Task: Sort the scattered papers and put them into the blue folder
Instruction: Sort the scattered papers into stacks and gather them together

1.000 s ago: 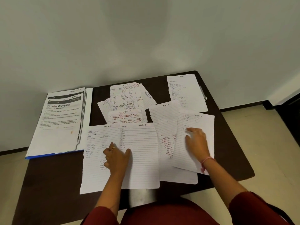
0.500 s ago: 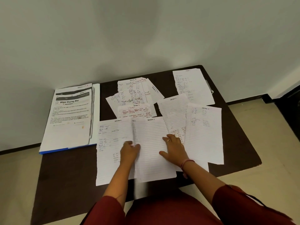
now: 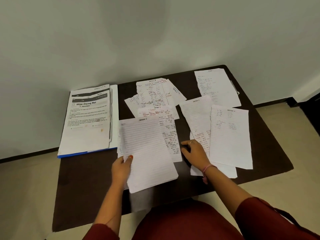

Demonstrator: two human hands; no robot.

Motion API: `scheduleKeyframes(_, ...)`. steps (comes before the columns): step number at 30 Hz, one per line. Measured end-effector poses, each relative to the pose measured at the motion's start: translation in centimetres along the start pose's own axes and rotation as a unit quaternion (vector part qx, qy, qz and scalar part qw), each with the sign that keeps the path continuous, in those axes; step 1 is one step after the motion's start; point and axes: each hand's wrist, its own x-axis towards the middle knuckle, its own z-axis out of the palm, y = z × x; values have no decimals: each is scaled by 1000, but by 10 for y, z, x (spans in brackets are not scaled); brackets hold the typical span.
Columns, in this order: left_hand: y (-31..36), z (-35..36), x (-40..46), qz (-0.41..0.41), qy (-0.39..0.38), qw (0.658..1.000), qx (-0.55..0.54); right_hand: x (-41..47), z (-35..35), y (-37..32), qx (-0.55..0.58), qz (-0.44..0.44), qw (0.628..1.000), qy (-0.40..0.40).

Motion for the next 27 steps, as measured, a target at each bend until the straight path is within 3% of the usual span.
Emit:
scheduleKeyframes(4, -5, -18, -3, -39, -24, 995, -92, -5, 13, -18, 126, 58, 990, 6)
scheduleKeyframes(8, -7, -17, -14, -28, -56, 991, -118, -11, 24, -39, 297, 113, 947, -54)
scheduleKeyframes(12, -8, -12, -17, -28, -77, 990, -114, -9, 34, -44, 271, 98, 954, -79)
scheduleKeyframes(16, -6, -11, -13, -40, -73, 990, -111, -3, 29, -46, 281, 108, 953, -35)
scheduleKeyframes(20, -12, -13, -4, -48, -76, 989, -117, 7, 4, -40, 233, 130, 960, 83)
scheduleKeyframes(24, -29, -12, 12, -47, -59, 994, -83, 17, -24, -23, 243, 182, 927, 223)
scheduleKeyframes(27, -23, -10, 7, -48, -41, 996, -62, 21, -41, -6, 316, 240, 878, 268)
